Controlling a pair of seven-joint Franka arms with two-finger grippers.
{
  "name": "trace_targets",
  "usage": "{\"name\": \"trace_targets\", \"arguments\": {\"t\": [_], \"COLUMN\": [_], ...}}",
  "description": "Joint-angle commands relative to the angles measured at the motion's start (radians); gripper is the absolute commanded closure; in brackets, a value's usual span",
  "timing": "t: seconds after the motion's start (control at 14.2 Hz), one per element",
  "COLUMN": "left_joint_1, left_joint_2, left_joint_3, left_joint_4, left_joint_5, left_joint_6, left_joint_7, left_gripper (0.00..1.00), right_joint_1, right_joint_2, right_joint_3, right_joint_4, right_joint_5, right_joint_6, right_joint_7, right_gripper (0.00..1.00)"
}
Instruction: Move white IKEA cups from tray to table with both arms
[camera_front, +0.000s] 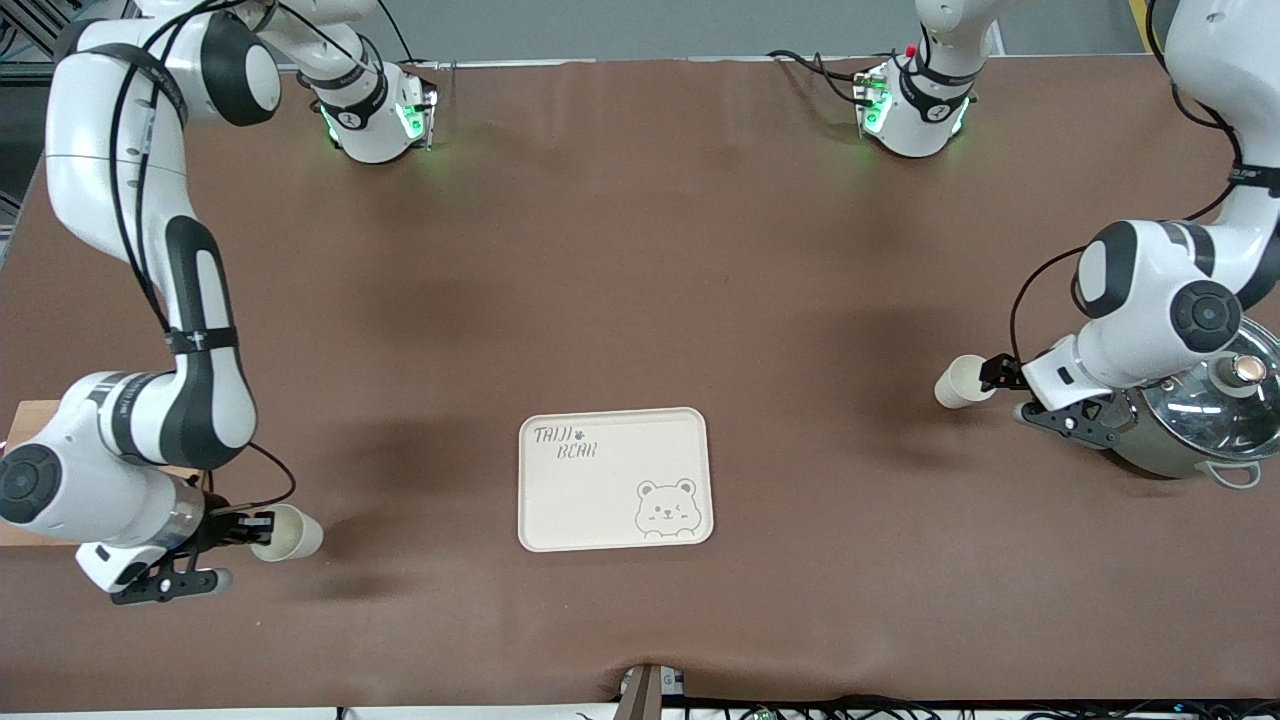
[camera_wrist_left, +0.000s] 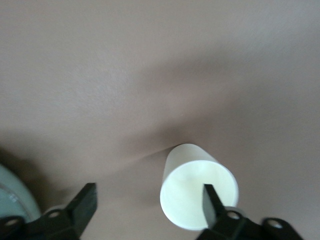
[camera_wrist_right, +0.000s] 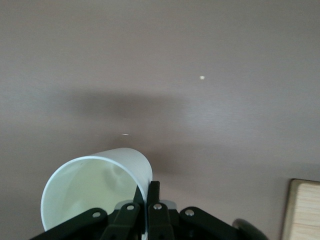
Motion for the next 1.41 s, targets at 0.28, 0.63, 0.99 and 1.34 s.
{"name": "trace_targets", "arguments": {"t": [0.28,0.63,0.99,1.34], "left_joint_1": [-0.068,-0.179,-0.255,-0.232], "left_joint_2": [0.021,0.045,0.070,0.029], "left_joint_3": [-0.057,-0.055,-0.045,-0.031], "left_joint_4": [0.269,0.380,0.679,0.658], "left_joint_5": [0.014,0.012,-0.047,0.058], "left_joint_6": [-0.147,-0.248,-0.562,-0.612], "left_joint_7": [-0.285,-0.451,-0.451,-0.447], "left_gripper": [0.00,0.00,0.00,0.00], "right_joint_1": [-0.060,-0.065,-0.066,-0.065], "right_joint_2": [0.021,0.035,0.010,-0.043], "right_joint_3": [0.018,0.018,0.018,0.015], "right_joint_4": [-0.059,-0.073,-0.070,-0.070], "right_joint_5": [-0.012,0.003,0.000,-0.009], "right_joint_6": [0.080,0.087,0.080,0.067], "right_joint_7": [-0.113,-0.099,-0.096,-0.090], "right_gripper": [1.00,0.68,0.00,0.00]}}
